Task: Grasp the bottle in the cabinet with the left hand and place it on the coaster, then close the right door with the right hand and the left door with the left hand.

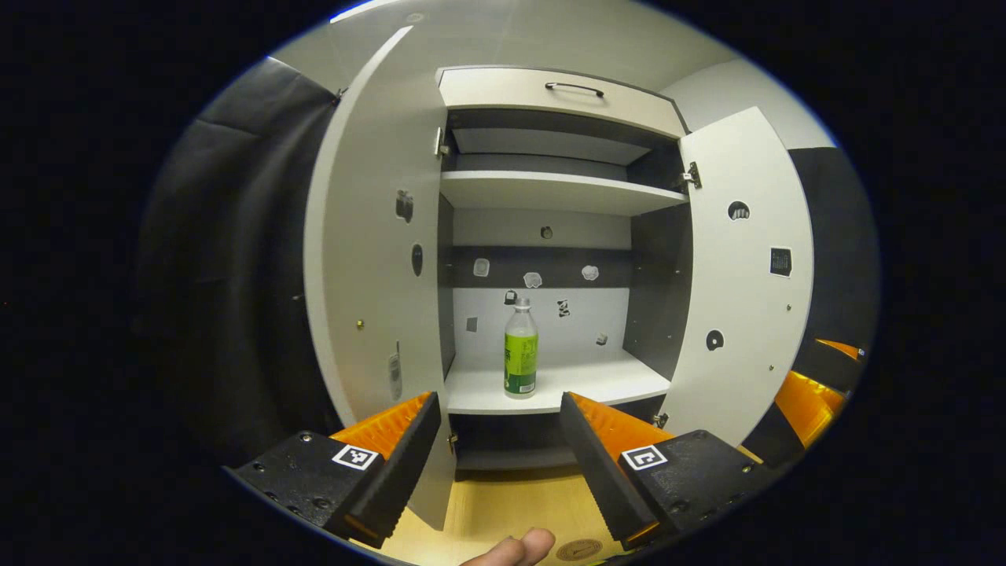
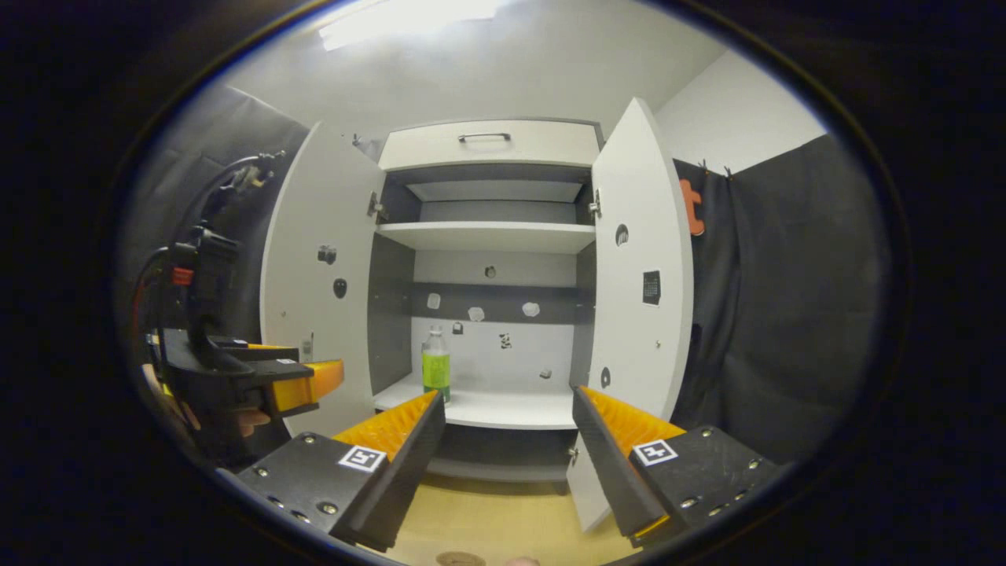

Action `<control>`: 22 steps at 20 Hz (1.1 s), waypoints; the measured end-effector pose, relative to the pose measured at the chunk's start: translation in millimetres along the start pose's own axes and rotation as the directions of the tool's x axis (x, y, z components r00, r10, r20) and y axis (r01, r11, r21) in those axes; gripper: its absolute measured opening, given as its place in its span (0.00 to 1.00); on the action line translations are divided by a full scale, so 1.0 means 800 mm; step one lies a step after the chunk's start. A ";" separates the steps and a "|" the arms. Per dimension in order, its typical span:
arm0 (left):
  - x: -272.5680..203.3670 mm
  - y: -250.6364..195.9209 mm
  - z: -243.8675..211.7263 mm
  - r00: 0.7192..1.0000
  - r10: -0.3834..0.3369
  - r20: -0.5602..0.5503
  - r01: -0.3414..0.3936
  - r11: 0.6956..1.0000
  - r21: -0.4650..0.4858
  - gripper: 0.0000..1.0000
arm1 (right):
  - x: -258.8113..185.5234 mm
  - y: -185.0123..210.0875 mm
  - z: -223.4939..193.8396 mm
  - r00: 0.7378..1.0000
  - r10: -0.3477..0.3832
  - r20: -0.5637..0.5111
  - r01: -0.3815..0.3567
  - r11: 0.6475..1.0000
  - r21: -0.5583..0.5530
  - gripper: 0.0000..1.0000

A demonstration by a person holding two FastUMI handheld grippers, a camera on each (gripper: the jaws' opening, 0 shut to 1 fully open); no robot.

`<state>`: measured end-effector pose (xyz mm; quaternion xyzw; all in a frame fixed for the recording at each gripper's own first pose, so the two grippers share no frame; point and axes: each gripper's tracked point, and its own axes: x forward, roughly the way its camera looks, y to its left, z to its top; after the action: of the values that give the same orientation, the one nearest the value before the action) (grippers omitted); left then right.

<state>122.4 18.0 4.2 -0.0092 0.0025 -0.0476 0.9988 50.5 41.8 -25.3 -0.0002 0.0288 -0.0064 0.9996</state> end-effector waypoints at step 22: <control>0.272 -0.011 -0.037 1.000 -0.016 -0.006 0.016 1.000 -0.022 0.97 | 0.069 -0.060 -0.031 0.995 -0.082 -0.049 0.081 0.996 -0.025 0.99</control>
<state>337.8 -11.7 -26.0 -0.0201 0.0062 -0.0556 0.9982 103.5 -7.1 -52.9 -0.0129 0.0538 -0.0467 0.9974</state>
